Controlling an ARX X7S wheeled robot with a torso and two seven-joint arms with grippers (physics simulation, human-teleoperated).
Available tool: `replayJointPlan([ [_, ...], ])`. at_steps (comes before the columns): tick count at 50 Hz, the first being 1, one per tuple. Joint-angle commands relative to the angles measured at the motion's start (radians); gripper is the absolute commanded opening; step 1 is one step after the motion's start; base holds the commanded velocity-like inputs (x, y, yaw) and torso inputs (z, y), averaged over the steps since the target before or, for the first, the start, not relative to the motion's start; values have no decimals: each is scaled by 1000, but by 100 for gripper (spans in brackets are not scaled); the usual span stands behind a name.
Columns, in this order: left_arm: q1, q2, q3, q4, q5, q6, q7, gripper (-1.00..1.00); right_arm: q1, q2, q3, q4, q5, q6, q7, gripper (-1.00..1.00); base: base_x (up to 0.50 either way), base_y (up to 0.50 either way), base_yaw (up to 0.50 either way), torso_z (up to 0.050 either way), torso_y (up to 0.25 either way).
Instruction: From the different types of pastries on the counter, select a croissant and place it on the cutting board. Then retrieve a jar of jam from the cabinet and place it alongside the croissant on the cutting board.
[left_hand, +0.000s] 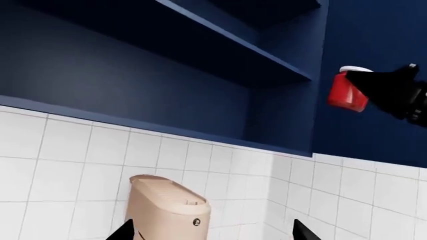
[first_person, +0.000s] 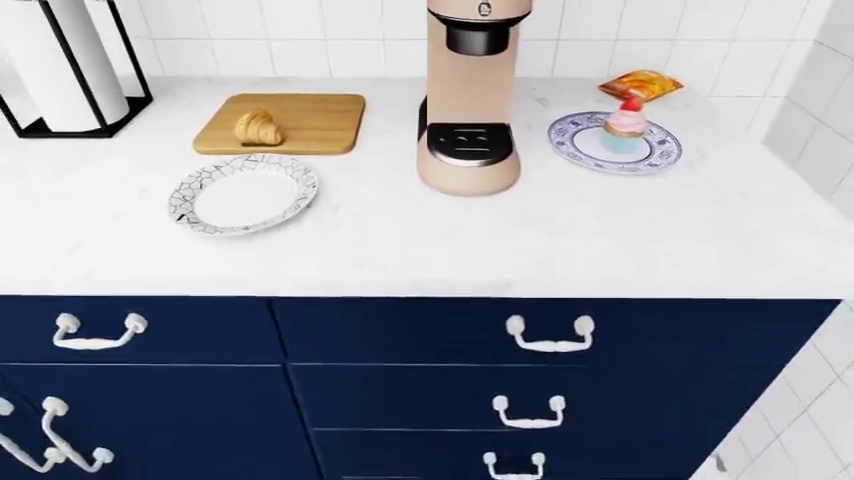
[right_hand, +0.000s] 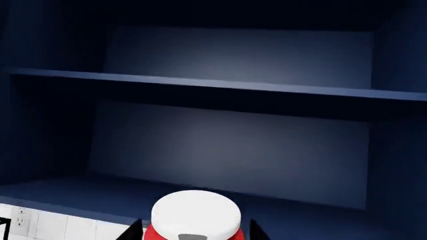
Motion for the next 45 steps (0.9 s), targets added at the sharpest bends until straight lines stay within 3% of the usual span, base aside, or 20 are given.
replayJointPlan([
  [1,10,-2,1,2,0,4,-3,100,9,20,2,-101,36,108,-119,-100,-500,-3,0,0,0],
  [8,16,5,4,5,-4,8,-9,100,-2,18,-25,-231,19,263,-241,-100,-500,-3,0,0,0],
  [13,15,7,5,12,-14,9,-17,100,-159,22,-56,-436,28,424,-285,-100,-500,-3,0,3,0],
  [21,14,-1,3,17,-22,7,-25,100,-233,34,-136,-378,41,481,-341,-100,-500,-3,0,0,0],
  [34,17,-4,6,17,-21,9,-17,100,-252,-30,-222,-56,47,265,-344,-100,-495,-3,0,0,0],
  [45,30,-8,4,16,-16,14,-12,100,-197,-64,-247,157,55,147,-344,-100,0,0,0,0,0],
])
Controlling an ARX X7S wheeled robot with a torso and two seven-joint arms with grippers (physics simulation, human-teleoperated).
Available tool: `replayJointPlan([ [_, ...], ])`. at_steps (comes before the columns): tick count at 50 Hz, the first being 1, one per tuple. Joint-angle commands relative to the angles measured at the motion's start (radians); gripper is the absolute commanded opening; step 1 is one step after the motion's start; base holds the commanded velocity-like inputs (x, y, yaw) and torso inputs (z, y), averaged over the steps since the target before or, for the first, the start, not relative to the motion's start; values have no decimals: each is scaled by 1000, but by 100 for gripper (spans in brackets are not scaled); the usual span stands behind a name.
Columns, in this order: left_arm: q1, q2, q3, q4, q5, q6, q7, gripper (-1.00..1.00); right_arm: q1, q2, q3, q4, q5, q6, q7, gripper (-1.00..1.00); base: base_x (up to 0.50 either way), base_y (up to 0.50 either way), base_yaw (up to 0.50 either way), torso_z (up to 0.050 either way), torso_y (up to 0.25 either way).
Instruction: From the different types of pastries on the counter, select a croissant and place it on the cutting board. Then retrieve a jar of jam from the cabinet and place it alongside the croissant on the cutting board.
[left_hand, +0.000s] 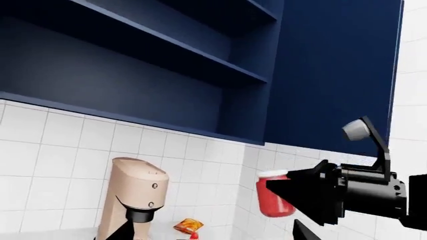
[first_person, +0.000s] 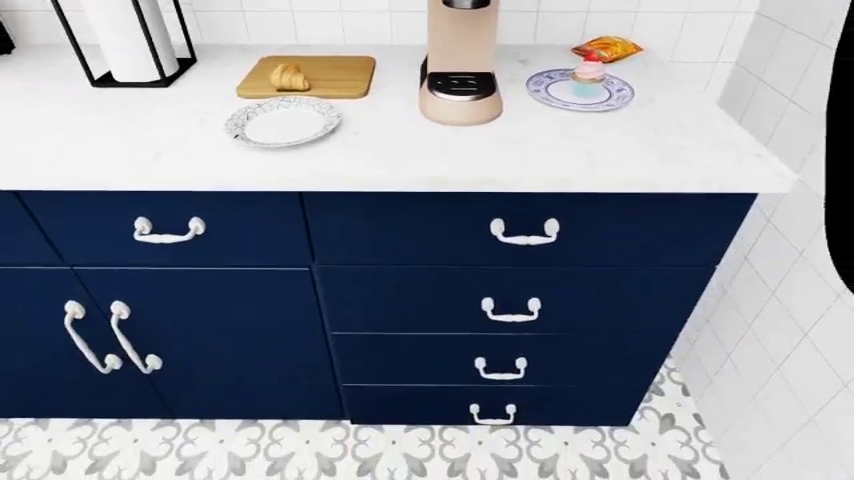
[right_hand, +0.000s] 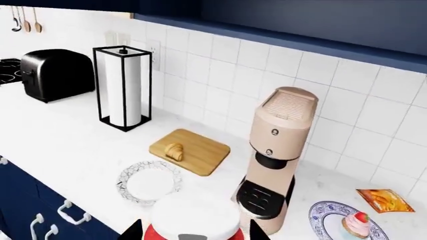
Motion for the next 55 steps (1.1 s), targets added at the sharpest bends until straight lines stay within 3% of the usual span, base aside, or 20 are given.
replayJointPlan([
  [1,11,-2,-1,1,2,5,3,100,37,-33,-38,192,7,-117,-12,-100,0,0,0,0,0],
  [8,19,-4,0,3,0,7,-1,100,59,-34,-33,247,16,-162,4,-100,179,1,0,1,0],
  [26,22,-3,6,0,0,9,2,100,15,-13,-45,123,28,-101,7,-100,220,16,0,0,1],
  [55,26,-7,10,0,1,15,7,100,-10,-9,-64,43,53,-72,8,-100,221,441,0,0,1],
])
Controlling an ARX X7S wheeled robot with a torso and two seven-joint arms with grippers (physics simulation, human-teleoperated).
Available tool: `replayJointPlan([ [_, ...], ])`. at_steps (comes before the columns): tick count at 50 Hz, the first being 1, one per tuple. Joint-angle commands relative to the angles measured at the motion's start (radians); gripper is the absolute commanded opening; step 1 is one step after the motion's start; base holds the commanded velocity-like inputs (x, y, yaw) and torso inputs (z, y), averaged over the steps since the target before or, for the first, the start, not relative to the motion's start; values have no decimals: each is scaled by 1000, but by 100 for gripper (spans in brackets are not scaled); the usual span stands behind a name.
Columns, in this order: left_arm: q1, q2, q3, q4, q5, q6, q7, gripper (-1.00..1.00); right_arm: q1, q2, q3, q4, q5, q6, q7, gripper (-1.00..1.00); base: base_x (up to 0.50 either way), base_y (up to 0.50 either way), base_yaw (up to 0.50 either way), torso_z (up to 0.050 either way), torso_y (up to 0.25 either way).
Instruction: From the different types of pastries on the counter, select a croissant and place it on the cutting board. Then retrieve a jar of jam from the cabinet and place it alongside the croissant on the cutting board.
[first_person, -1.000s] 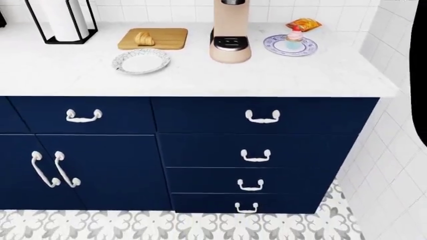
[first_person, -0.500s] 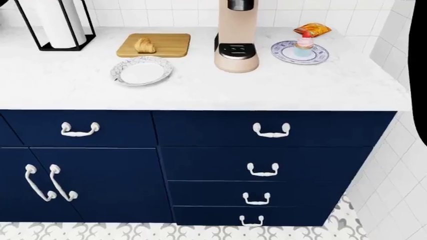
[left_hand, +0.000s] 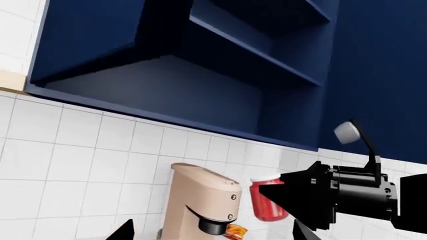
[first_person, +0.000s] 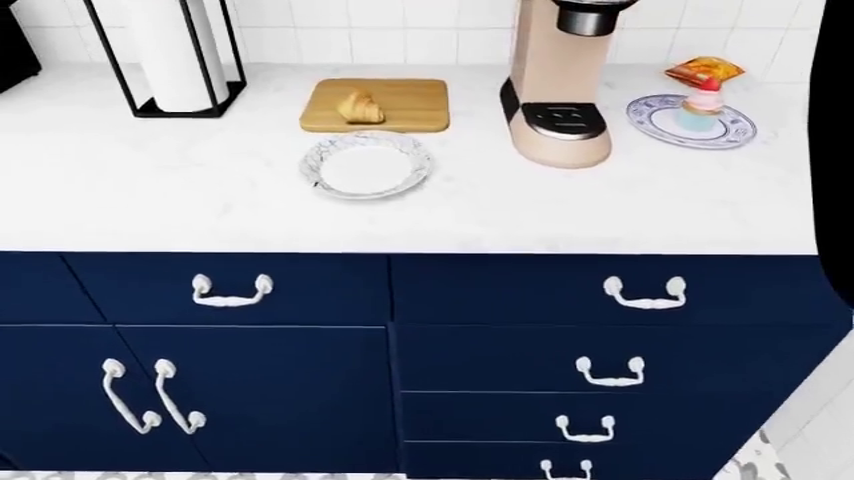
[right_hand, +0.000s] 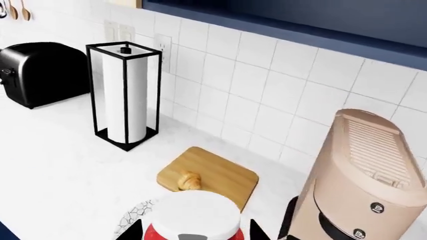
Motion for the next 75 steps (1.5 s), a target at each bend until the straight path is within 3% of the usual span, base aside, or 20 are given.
replayJointPlan([
  [1,5,-1,3,0,2,2,2,100,-4,3,1,-31,8,-9,4,-100,220,443,0,0,0],
  [21,12,-6,3,9,-6,6,-2,100,-19,12,0,-61,22,-1,20,-100,291,354,0,0,2],
  [60,6,-11,9,12,-12,12,-4,100,-43,-1,-10,-52,49,-25,45,-100,426,11,0,0,2],
  [71,14,-17,6,16,-17,16,-5,100,-23,-60,-8,113,74,-142,74,-100,0,0,0,0,2],
  [75,16,-21,3,19,-24,18,-9,100,-10,-67,-125,208,236,-204,146,-100,0,0,0,0,0],
])
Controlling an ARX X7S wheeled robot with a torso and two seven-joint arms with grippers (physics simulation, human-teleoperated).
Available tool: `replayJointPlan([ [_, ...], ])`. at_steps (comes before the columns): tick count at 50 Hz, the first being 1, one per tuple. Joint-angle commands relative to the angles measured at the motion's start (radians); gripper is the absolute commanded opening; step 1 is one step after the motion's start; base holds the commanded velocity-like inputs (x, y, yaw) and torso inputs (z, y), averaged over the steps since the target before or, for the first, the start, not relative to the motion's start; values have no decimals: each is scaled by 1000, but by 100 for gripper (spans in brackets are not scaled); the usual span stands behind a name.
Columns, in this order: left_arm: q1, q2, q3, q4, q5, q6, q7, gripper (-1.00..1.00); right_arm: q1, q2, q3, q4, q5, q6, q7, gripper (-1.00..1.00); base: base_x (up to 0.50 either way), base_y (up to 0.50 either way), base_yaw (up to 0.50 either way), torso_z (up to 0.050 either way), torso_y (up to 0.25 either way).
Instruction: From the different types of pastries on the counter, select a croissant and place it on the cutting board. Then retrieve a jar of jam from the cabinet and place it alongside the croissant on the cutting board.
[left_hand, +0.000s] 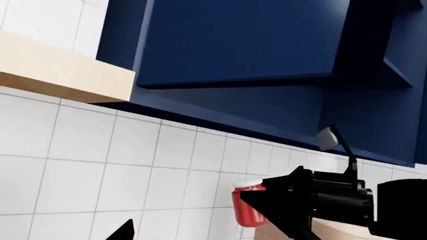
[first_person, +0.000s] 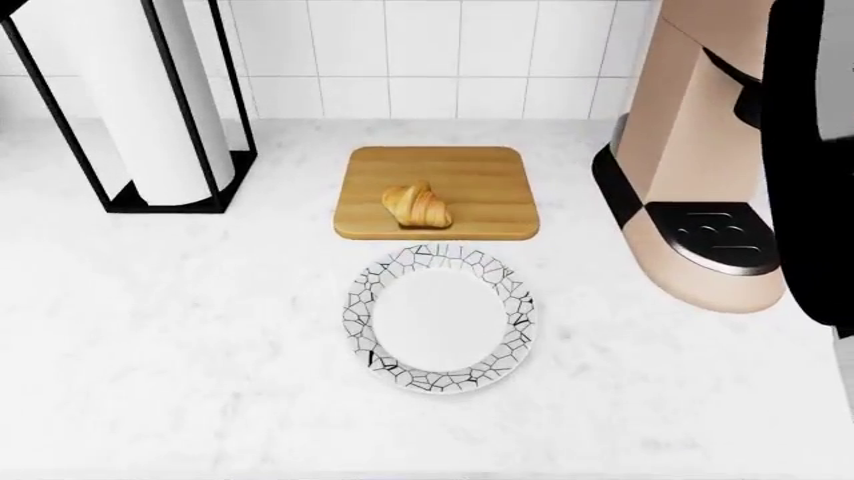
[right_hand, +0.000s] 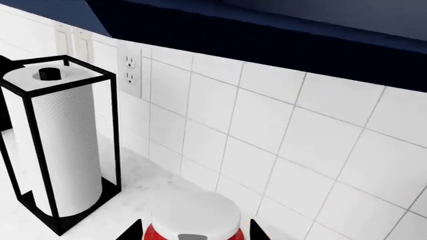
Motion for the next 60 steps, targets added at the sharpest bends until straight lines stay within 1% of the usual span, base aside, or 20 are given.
replayJointPlan([
  [1,6,-9,-6,7,-12,4,-6,100,23,-34,-142,156,218,-124,100,-100,0,0,0,0,0],
  [4,6,-13,-9,11,-18,5,-11,100,12,-34,-249,170,377,-146,161,-100,0,0,0,0,0],
  [7,2,-18,-11,16,-32,3,-23,100,-10,-34,-324,183,503,-169,216,-100,0,0,0,0,0],
  [11,-19,-28,-11,24,-71,-3,-59,100,-61,-34,-362,187,569,-181,256,-100,0,0,0,0,3],
  [20,-29,-31,-8,27,-99,-3,-86,100,-157,-31,-383,186,551,-168,270,-100,0,0,0,1,0],
  [24,-14,-27,-8,23,-80,2,-66,100,-186,-25,-383,184,530,-154,272,-100,0,0,0,0,3],
  [30,-14,-26,-6,25,-83,4,-70,100,-226,-16,-375,185,499,-148,277,-100,0,0,0,0,0],
  [37,20,-18,-2,15,-26,14,-16,100,-276,-23,-337,187,437,-184,270,-100,0,0,0,0,0],
  [39,29,-16,-1,12,-12,17,-3,100,-288,-28,-325,187,418,-207,268,-100,0,0,0,0,5],
  [43,42,-17,-3,10,3,22,14,100,-323,-33,-325,185,411,-315,267,-100,0,0,0,0,0],
  [47,39,-23,-7,19,-18,21,-5,100,-363,-33,-362,178,444,-427,262,-100,0,0,0,0,0],
  [49,32,-26,-8,23,-36,19,-22,100,-385,-33,-388,171,447,-498,259,-100,0,0,0,0,0],
  [52,20,-29,-7,24,-57,16,-40,100,-412,-34,-435,173,463,-561,265,-100,0,0,0,3,3],
  [58,24,-25,0,8,-31,17,-12,100,-464,-34,-572,187,570,-656,297,-100,0,0,0,0,0],
  [60,29,-25,2,0,-16,18,2,100,-477,-34,-584,188,586,-672,308,-100,0,0,0,0,0],
])
